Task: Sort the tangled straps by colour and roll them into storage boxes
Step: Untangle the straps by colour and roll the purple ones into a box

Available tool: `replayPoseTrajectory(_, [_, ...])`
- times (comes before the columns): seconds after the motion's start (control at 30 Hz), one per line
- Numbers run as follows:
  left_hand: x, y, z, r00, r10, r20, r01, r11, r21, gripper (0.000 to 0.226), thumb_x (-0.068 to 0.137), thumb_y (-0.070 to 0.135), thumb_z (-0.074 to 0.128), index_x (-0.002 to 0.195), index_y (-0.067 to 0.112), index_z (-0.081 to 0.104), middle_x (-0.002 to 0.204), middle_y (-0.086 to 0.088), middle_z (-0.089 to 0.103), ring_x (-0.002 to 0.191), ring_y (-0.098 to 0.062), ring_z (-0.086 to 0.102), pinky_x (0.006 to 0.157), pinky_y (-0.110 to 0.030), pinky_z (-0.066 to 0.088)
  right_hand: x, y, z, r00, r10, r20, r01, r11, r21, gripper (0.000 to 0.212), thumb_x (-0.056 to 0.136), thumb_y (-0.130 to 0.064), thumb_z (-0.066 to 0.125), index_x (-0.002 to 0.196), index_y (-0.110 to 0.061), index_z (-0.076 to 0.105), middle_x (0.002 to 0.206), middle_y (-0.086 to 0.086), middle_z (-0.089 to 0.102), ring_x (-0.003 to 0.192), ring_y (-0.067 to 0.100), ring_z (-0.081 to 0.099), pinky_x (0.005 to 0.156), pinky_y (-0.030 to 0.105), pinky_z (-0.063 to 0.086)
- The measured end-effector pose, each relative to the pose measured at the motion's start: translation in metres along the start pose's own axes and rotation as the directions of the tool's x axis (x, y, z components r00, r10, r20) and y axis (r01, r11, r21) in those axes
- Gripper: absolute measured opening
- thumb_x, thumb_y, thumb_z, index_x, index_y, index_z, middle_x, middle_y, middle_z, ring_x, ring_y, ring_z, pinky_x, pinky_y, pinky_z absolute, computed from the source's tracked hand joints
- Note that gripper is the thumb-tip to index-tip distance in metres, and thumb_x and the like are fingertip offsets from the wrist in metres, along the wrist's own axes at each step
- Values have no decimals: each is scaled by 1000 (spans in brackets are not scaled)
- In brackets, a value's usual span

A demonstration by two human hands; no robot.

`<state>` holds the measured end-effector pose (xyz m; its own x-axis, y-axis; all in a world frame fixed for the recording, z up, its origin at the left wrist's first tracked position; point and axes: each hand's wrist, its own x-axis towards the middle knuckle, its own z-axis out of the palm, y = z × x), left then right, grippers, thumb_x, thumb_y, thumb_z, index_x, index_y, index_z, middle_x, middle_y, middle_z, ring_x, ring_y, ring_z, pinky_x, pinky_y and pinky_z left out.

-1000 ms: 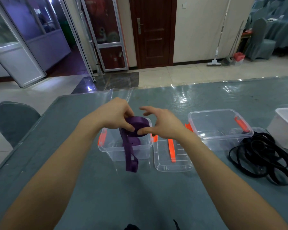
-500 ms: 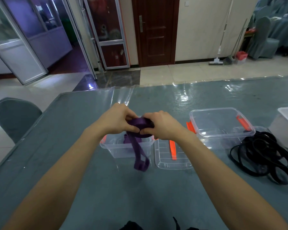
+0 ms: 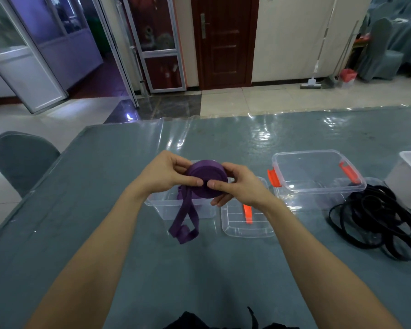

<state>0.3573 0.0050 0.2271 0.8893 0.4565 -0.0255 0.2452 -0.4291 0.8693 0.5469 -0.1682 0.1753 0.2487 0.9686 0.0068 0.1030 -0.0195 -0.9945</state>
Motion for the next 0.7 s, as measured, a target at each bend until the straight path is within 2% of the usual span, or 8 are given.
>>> replayPoseTrajectory(0.1, [6,17,-5,995,-55,83,26,947,319,28,72,36,100,97,31,87,83,8,84,81,-12,82,86,-38,67,6,0,11,998,56,27,-43,936,-351,76,65,-54,100,127,-40,59,102,-3,79,73,21,81,57,41,66])
replayPoseTrajectory(0.17, [9,23,-6,992,-70,104,15,893,449,26,71,41,100,90,32,85,77,9,82,74,-12,80,80,-43,66,11,1,19,1000,23,8,-17,906,-423,72,61,-56,101,119,-39,61,94,-3,79,65,17,79,52,43,65])
replayPoseTrajectory(0.23, [7,22,-7,990,-98,105,36,875,482,34,67,46,101,90,36,78,77,14,81,73,-7,78,79,-40,63,14,5,26,1000,5,-8,-7,928,-373,74,63,-52,101,125,-41,61,94,-4,79,59,20,78,50,43,64])
replayPoseTrajectory(0.27, [6,20,-8,988,-116,104,50,870,491,42,65,48,101,95,39,72,78,17,81,74,-3,77,80,-39,62,14,6,29,1000,7,3,-5,918,-396,86,62,-54,101,135,-46,55,94,-8,78,59,17,77,54,42,64])
replayPoseTrajectory(0.37, [-2,8,-5,977,-168,130,90,882,463,62,65,46,102,103,43,53,84,17,82,76,-3,78,72,-33,55,15,15,40,994,-103,23,90,714,-694,126,56,-75,93,159,-55,23,89,-24,67,72,-5,62,71,26,55])
replayPoseTrajectory(0.43, [-7,-1,-6,976,-181,118,123,915,385,66,67,40,103,104,41,49,87,12,84,76,-9,80,69,-30,53,10,25,49,980,-201,-6,135,680,-720,136,55,-77,91,164,-56,11,109,-19,65,84,3,60,74,24,48])
replayPoseTrajectory(0.53, [-13,-8,-12,977,-193,88,165,952,258,66,70,34,103,108,33,49,89,3,85,80,-16,82,70,-26,55,-4,47,60,932,-363,-4,241,625,-743,138,61,-74,90,169,-48,9,143,-11,49,103,17,66,74,28,52])
replayPoseTrajectory(0.7, [-13,-16,-11,959,-242,144,203,948,245,67,72,33,102,113,29,49,91,2,85,82,-18,81,71,-30,52,-4,63,67,810,-586,24,359,463,-810,102,78,-60,83,163,-25,39,144,3,49,106,21,64,66,38,62])
